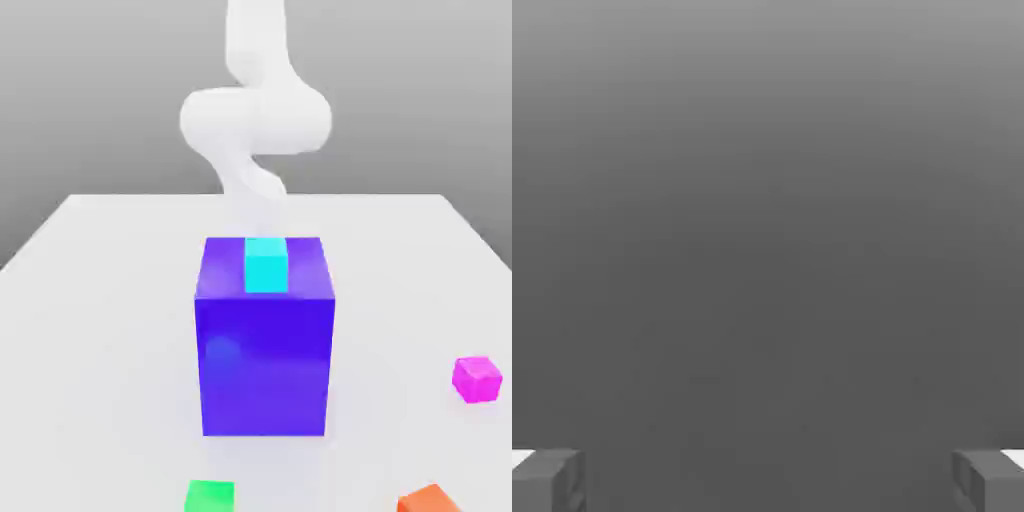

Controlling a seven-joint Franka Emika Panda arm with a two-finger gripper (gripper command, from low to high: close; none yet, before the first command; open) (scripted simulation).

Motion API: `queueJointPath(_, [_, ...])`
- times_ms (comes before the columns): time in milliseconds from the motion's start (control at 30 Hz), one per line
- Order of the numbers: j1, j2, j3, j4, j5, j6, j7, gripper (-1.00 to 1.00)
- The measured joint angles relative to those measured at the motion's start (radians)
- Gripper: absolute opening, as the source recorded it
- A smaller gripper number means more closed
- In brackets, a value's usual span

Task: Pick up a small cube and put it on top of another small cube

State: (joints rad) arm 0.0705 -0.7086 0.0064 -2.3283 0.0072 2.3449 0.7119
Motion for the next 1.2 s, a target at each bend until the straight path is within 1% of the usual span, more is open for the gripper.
queueJointPath(300, [0.235,0.332,0.052,-0.103,0.028,0.163,-0.322,0.0])
queueJointPath(433, [0.319,0.476,0.096,-0.148,0.033,0.234,-0.457,0.0])
queueJointPath(567, [0.395,0.622,0.153,-0.193,0.017,0.306,-0.577,0.0])
queueJointPath(700, [0.493,0.769,0.19,-0.237,-0.038,0.377,-0.668,0.0])
queueJointPath(800, [0.532,0.881,0.201,-0.263,-0.109,0.432,-0.704,0.0])
queueJointPath(967, [0.604,1.062,0.124,-0.236,-0.205,0.567,-0.652,0.0])
queueJointPath(1000, [0.616,1.087,0.11,-0.231,-0.214,0.587,-0.645,-1.0])
queueJointPath(1200, [0.621,1.1,0.104,-0.229,-0.221,0.596,-0.64,-1.0])
